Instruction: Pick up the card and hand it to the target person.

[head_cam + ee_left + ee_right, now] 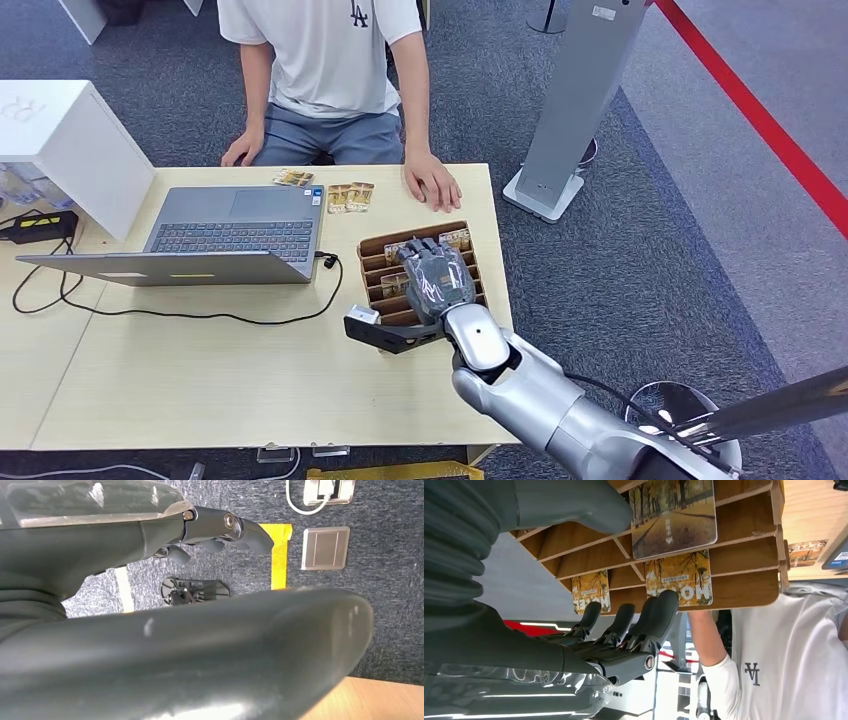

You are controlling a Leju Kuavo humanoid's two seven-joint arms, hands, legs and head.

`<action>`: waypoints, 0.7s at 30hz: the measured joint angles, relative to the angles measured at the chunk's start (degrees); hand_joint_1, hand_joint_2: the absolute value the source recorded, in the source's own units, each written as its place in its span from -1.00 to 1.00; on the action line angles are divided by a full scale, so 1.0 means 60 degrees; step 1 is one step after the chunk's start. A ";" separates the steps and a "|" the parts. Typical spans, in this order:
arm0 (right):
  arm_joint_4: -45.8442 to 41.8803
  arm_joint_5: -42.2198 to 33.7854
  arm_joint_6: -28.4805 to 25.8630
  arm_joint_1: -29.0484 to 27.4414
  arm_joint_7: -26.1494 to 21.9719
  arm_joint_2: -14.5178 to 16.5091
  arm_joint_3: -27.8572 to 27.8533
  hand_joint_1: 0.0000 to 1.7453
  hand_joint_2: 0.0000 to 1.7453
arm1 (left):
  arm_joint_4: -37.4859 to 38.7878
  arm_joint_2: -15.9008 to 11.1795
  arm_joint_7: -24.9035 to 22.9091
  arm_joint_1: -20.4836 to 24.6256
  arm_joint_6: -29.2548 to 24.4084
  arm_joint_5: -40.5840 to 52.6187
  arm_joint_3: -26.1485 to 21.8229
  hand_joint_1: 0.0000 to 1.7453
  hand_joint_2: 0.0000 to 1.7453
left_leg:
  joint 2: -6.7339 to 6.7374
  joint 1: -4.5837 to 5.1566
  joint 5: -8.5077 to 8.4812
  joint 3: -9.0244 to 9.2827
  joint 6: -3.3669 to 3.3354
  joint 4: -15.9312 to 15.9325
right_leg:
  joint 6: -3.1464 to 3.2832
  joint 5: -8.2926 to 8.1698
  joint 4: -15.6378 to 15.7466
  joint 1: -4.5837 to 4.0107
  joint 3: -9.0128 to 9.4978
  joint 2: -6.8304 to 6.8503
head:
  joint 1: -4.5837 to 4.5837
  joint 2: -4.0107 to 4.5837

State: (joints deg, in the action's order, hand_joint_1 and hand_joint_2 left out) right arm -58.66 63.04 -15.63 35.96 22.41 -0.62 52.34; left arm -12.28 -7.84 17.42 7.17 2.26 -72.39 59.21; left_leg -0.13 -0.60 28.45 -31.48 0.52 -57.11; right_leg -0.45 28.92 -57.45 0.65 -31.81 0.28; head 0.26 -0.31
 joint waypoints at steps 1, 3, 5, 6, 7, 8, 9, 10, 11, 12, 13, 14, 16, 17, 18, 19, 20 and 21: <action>0.0045 -0.0008 -0.0003 0.0006 -0.0010 0.0013 0.0019 -0.04 1.00 | 0.0000 0.0003 0.0000 0.0000 -0.0001 0.0000 0.0000 -1.00 -1.00 | 0.0000 0.0000 0.0000 0.0000 0.0000 0.0000 | 0.0000 0.0000 0.0000 0.0000 0.0000 0.0000 | -0.0001 0.0000; 0.0132 -0.0041 -0.0007 0.0022 -0.0031 0.0039 0.0048 0.09 1.00 | 0.0000 0.0007 0.0000 0.0001 -0.0002 0.0000 0.0000 -1.00 -1.00 | 0.0000 0.0000 0.0000 0.0001 0.0000 0.0000 | 0.0000 0.0000 0.0000 0.0000 0.0000 0.0000 | -0.0001 0.0000; 0.0221 -0.0085 -0.0015 0.0039 -0.0046 0.0067 0.0067 0.20 1.00 | 0.0000 0.0011 0.0000 0.0002 -0.0002 0.0000 0.0000 -1.00 -1.00 | 0.0000 0.0000 0.0000 0.0001 0.0000 0.0000 | 0.0000 0.0000 0.0000 0.0000 0.0000 0.0000 | -0.0004 0.0000; 0.0272 -0.0100 -0.0023 0.0045 -0.0054 0.0080 0.0075 0.23 1.00 | 0.0000 0.0012 0.0000 0.0003 -0.0002 0.0000 0.0000 -1.00 -1.00 | 0.0000 0.0000 0.0000 0.0001 0.0000 0.0000 | 0.0000 0.0000 0.0000 0.0000 0.0000 0.0000 | -0.0005 0.0000; 0.0321 -0.0110 -0.0041 0.0052 -0.0063 0.0092 0.0081 0.22 1.00 | 0.0000 0.0014 0.0000 0.0004 -0.0002 0.0000 0.0000 -1.00 -1.00 | 0.0000 0.0000 0.0000 0.0001 0.0000 0.0000 | 0.0000 0.0000 0.0000 0.0000 0.0000 0.0000 | -0.0005 0.0000; 0.0370 -0.0117 -0.0060 0.0063 -0.0072 0.0105 0.0086 0.20 1.00 | 0.0000 0.0015 0.0000 0.0004 -0.0003 0.0000 0.0000 -1.00 -1.00 | 0.0000 0.0000 0.0000 0.0002 0.0000 0.0000 | 0.0000 0.0000 0.0000 0.0000 0.0000 -0.0001 | -0.0002 0.0000; 0.0408 -0.0124 -0.0077 0.0076 -0.0080 0.0116 0.0087 0.20 1.00 | 0.0000 0.0015 0.0000 0.0006 -0.0004 0.0000 0.0000 -1.00 -1.00 | 0.0000 0.0000 0.0000 0.0003 0.0000 0.0000 | 0.0000 0.0000 0.0000 0.0000 0.0001 -0.0001 | -0.0003 0.0000; 0.0443 -0.0130 -0.0092 0.0092 -0.0089 0.0127 0.0088 0.20 1.00 | 0.0000 0.0016 0.0000 0.0007 -0.0005 0.0001 0.0000 -1.00 -1.00 | 0.0001 0.0000 0.0000 0.0004 0.0000 0.0000 | 0.0000 0.0000 0.0000 0.0000 0.0001 -0.0002 | -0.0004 0.0000; 0.0474 -0.0137 -0.0100 0.0108 -0.0099 0.0138 0.0089 0.22 1.00 | 0.0000 0.0016 -0.0001 0.0008 -0.0005 0.0002 0.0000 -1.00 -1.00 | 0.0001 0.0000 0.0000 0.0004 0.0000 0.0000 | 0.0000 0.0000 0.0000 0.0000 0.0001 -0.0002 | -0.0004 0.0000; 0.0502 -0.0142 -0.0109 0.0119 -0.0111 0.0147 0.0089 0.25 1.00 | 0.0000 0.0016 -0.0002 0.0009 -0.0005 0.0003 0.0000 -1.00 -1.00 | 0.0002 0.0000 0.0000 0.0004 0.0000 0.0000 | 0.0000 0.0000 0.0000 0.0000 0.0001 -0.0002 | -0.0004 0.0000; 0.0531 -0.0149 -0.0121 0.0129 -0.0124 0.0156 0.0089 0.25 1.00 | 0.0000 0.0017 -0.0003 0.0010 -0.0005 0.0004 0.0000 -1.00 -1.00 | 0.0002 0.0000 0.0000 0.0005 0.0000 0.0000 | 0.0000 0.0000 0.0000 0.0000 0.0001 -0.0002 | -0.0003 0.0000; 0.0556 -0.0156 -0.0134 0.0137 -0.0136 0.0165 0.0089 0.26 1.00 | 0.0000 0.0018 -0.0004 0.0011 -0.0005 0.0004 0.0000 -1.00 -1.00 | 0.0002 0.0000 0.0000 0.0005 0.0000 0.0000 | 0.0000 0.0000 0.0000 0.0000 0.0001 -0.0002 | -0.0003 0.0000; 0.0612 -0.0161 -0.0155 0.0150 -0.0151 0.0187 0.0089 0.25 1.00 | 0.0000 0.0023 -0.0004 0.0013 -0.0005 0.0004 0.0000 -1.00 -1.00 | 0.0002 0.0000 0.0000 0.0006 0.0000 0.0000 | 0.0000 0.0000 0.0000 0.0000 0.0002 -0.0002 | -0.0003 0.0000; 0.0640 -0.0161 -0.0163 0.0157 -0.0156 0.0197 0.0090 0.24 1.00 | 0.0000 0.0025 -0.0004 0.0013 -0.0005 0.0004 0.0000 -1.00 -1.00 | 0.0002 0.0000 0.0000 0.0007 0.0000 0.0000 | 0.0000 0.0000 0.0000 0.0000 0.0003 -0.0002 | -0.0003 0.0000; 0.0665 -0.0161 -0.0170 0.0164 -0.0158 0.0205 0.0091 0.22 1.00 | 0.0000 0.0026 -0.0004 0.0013 -0.0005 0.0004 0.0001 -1.00 -1.00 | 0.0002 0.0000 0.0000 0.0008 0.0000 0.0000 | 0.0000 0.0000 0.0000 0.0000 0.0003 -0.0002 | -0.0002 0.0000; 0.0688 -0.0162 -0.0176 0.0169 -0.0158 0.0210 0.0092 0.20 1.00 | 0.0000 0.0027 -0.0004 0.0014 -0.0005 0.0004 0.0002 -1.00 -1.00 | 0.0002 0.0000 0.0000 0.0009 0.0000 0.0000 | 0.0000 0.0000 0.0000 0.0000 0.0004 -0.0002 | -0.0002 0.0000; 0.0707 -0.0168 -0.0181 0.0169 -0.0157 0.0212 0.0094 0.16 1.00 | 0.0000 0.0027 -0.0004 0.0014 -0.0005 0.0004 0.0003 -1.00 -1.00 | 0.0002 0.0000 0.0000 0.0009 0.0000 0.0000 | 0.0000 0.0000 0.0000 0.0000 0.0004 -0.0002 | -0.0003 0.0000; 0.0726 -0.0178 -0.0185 0.0163 -0.0151 0.0212 0.0097 0.13 1.00 | 0.0000 0.0027 -0.0004 0.0013 -0.0005 0.0004 0.0004 -1.00 -1.00 | 0.0002 0.0000 0.0000 0.0009 0.0000 0.0000 | 0.0000 0.0000 0.0000 0.0000 0.0004 -0.0002 | -0.0004 0.0000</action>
State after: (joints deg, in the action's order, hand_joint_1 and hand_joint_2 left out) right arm -54.30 61.97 -16.74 36.93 21.51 0.65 52.92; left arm -12.28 -7.67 17.40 7.25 2.23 -72.37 59.23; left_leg -0.12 -0.60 28.45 -31.42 0.52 -57.11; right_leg -0.45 28.92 -57.45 0.65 -31.78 0.27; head 0.24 -0.31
